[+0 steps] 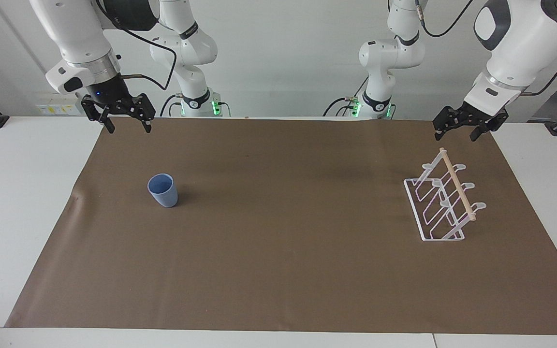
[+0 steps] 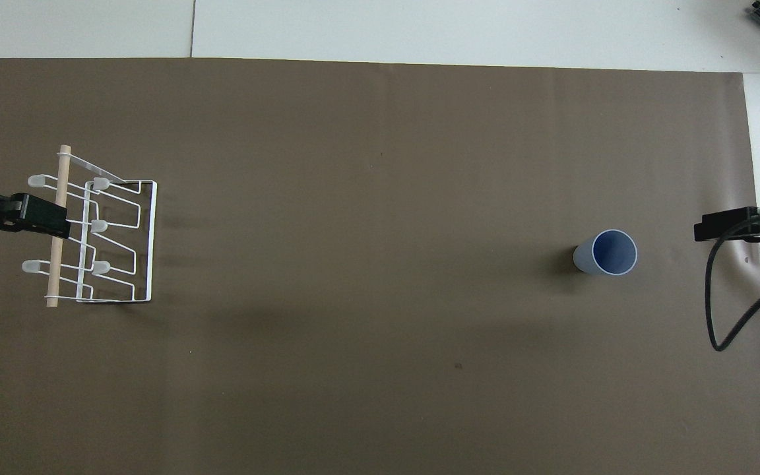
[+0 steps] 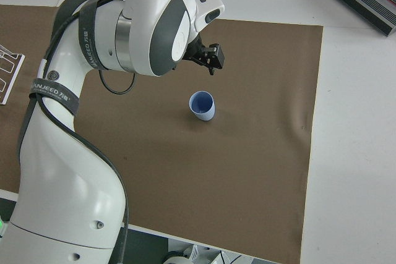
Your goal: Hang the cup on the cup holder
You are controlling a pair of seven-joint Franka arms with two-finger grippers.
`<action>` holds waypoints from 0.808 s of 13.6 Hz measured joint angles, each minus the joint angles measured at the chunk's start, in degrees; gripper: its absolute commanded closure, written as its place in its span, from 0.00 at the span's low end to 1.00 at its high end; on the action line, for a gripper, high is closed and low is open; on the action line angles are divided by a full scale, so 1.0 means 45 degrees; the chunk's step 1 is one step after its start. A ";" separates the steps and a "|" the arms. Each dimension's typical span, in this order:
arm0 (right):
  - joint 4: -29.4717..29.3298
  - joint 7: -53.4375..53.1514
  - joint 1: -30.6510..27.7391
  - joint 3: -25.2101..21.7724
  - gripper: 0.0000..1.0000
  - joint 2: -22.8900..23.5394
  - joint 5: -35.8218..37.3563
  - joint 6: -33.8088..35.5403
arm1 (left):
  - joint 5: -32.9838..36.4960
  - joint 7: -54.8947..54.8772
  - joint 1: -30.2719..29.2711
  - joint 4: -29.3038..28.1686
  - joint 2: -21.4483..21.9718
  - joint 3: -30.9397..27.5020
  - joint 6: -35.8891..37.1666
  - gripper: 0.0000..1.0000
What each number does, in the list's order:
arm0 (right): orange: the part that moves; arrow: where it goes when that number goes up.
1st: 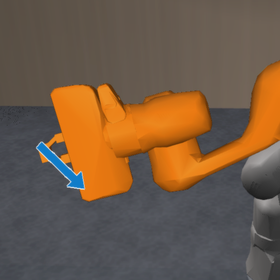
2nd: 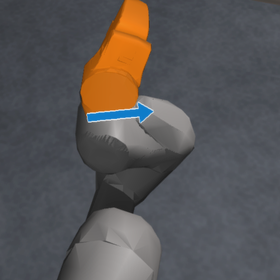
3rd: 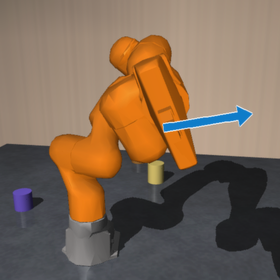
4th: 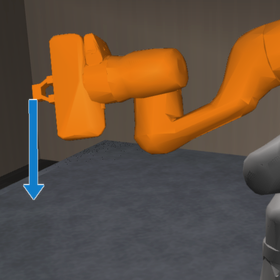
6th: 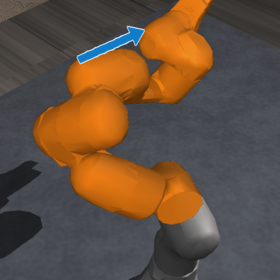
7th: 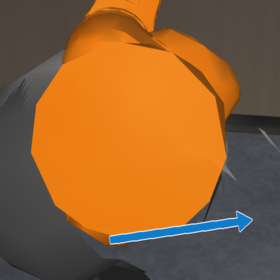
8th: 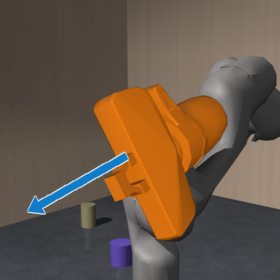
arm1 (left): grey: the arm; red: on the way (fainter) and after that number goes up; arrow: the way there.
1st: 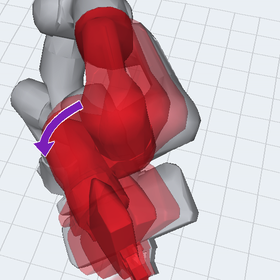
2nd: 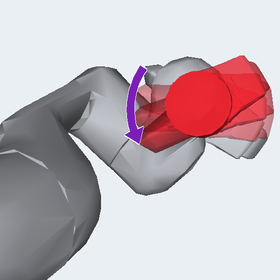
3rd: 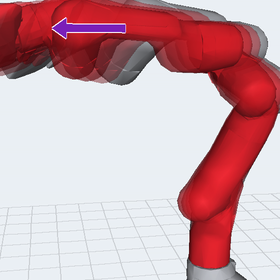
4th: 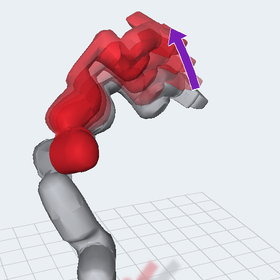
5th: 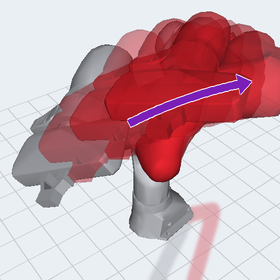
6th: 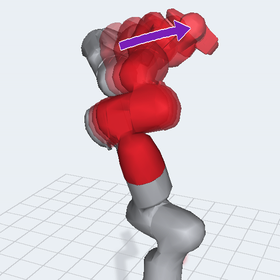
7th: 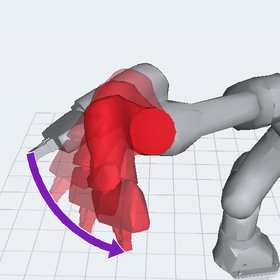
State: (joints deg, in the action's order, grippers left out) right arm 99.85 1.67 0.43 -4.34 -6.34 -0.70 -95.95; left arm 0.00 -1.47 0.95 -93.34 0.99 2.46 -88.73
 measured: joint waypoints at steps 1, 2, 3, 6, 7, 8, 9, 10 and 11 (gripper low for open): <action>0.0000 0.0000 0.0000 0.0000 0.00 0.0000 0.0000 0.0000 | 0.0000 0.0000 0.0000 0.0000 0.0000 0.0000 0.0000 0.00; 0.0000 0.0000 0.0000 0.0000 0.00 0.0000 0.0000 0.0000 | 0.0000 0.0000 0.0000 0.0000 0.0000 0.0000 0.0000 0.00; 0.0000 0.0000 0.0000 0.0000 0.00 0.0000 0.0000 0.0000 | 0.0000 0.0000 0.0000 0.0000 0.0000 0.0000 0.0000 0.00; 0.0010 0.0000 -0.0002 0.0000 0.00 -0.0001 0.0000 0.0000 | 0.0000 0.0000 0.0000 0.0000 0.0000 0.0000 0.0000 0.00; 0.0059 0.0000 -0.0002 0.0000 0.00 -0.0003 0.0000 0.0000 | 0.0000 0.0000 0.0000 0.0000 0.0000 0.0000 0.0000 0.00; 0.0195 0.0000 -0.0002 0.0001 0.00 -0.0015 -0.0001 -0.0027 | 0.0000 0.0000 0.0000 0.0000 0.0000 0.0000 0.0000 0.00; 0.0484 0.0000 -0.0002 0.0001 0.00 -0.0040 -0.0002 -0.0327 | 0.0000 0.0000 0.0000 0.0000 0.0000 0.0000 0.0000 0.00; 0.0911 0.0000 -0.0002 0.0000 0.00 -0.0067 -0.0002 -0.0935 | 0.0000 0.0000 0.0000 0.0000 0.0000 0.0000 0.0000 0.00; 0.1392 0.0000 -0.0002 0.0001 0.00 -0.0088 -0.0003 -0.1604 | 0.0000 0.0000 0.0000 0.0000 0.0000 0.0000 0.0000 0.00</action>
State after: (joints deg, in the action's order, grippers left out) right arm 106.11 1.67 0.42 -4.33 -6.74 -0.71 -103.17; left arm 0.00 -1.47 0.95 -93.34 0.99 2.46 -88.73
